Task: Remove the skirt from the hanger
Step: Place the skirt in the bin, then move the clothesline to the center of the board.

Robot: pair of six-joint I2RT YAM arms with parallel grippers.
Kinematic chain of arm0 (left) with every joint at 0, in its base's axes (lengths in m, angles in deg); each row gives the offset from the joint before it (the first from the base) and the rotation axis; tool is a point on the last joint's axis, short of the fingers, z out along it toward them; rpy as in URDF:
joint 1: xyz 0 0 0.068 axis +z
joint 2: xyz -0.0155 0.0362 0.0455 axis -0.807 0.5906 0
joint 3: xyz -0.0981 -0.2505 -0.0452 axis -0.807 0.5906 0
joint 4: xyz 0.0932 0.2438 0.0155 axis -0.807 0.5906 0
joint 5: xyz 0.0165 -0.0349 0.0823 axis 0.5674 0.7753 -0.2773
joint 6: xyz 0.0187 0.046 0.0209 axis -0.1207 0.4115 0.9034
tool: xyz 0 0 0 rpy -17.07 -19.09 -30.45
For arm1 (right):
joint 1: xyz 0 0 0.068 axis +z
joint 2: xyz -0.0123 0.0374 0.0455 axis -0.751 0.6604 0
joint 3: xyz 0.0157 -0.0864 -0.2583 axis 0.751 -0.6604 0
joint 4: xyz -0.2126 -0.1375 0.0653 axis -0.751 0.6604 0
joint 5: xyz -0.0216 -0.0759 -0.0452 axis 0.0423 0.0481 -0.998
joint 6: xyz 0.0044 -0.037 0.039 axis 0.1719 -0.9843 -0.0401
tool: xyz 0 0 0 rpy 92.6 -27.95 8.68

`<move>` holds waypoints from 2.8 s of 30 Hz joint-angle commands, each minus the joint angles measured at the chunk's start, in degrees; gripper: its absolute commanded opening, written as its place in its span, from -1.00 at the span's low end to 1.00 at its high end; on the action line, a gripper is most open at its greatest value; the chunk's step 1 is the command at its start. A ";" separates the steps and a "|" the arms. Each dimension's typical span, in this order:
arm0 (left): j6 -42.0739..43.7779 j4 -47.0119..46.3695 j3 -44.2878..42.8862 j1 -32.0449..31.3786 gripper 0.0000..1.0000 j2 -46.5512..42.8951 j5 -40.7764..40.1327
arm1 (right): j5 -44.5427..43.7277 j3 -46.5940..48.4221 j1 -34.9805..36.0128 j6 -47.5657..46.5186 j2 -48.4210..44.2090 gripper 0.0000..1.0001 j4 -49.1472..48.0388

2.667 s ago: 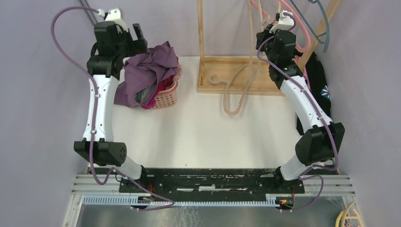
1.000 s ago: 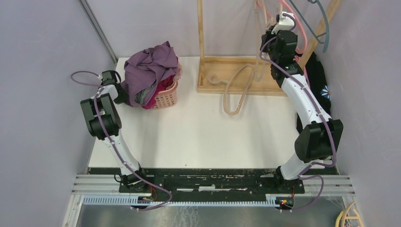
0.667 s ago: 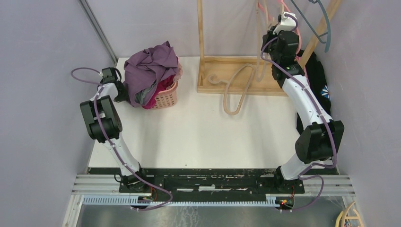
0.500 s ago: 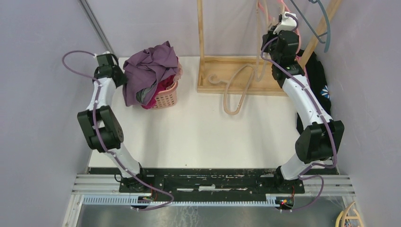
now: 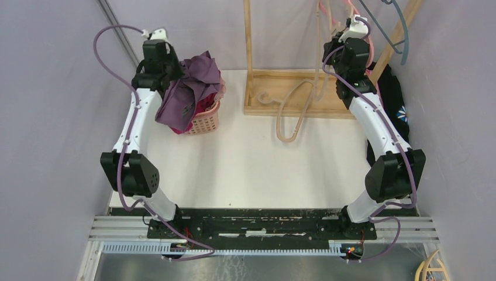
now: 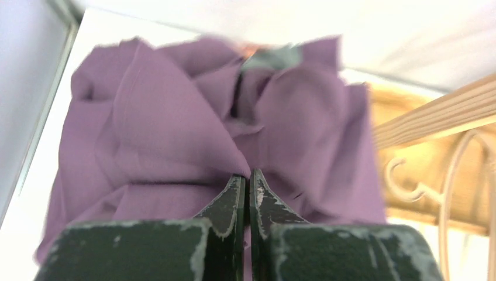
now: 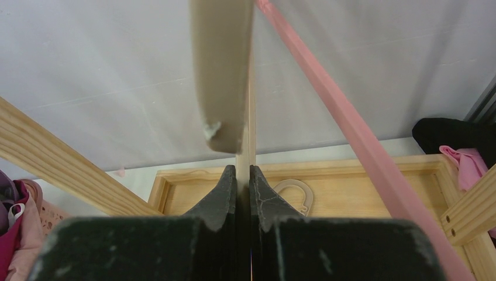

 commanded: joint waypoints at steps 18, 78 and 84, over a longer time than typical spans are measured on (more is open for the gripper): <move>7.88 -5.44 -19.32 -11.78 -0.94 15.24 -9.29 | -1.54 0.29 -0.31 -2.49 -2.85 -0.99 -4.26; 10.06 -20.48 -24.30 -20.16 0.98 24.06 9.60 | 1.96 1.12 -0.11 0.92 -4.02 -0.99 -2.71; 6.56 -25.36 -25.28 -20.04 0.98 28.67 13.87 | 0.87 1.39 -0.11 -1.46 -3.25 -0.99 -2.24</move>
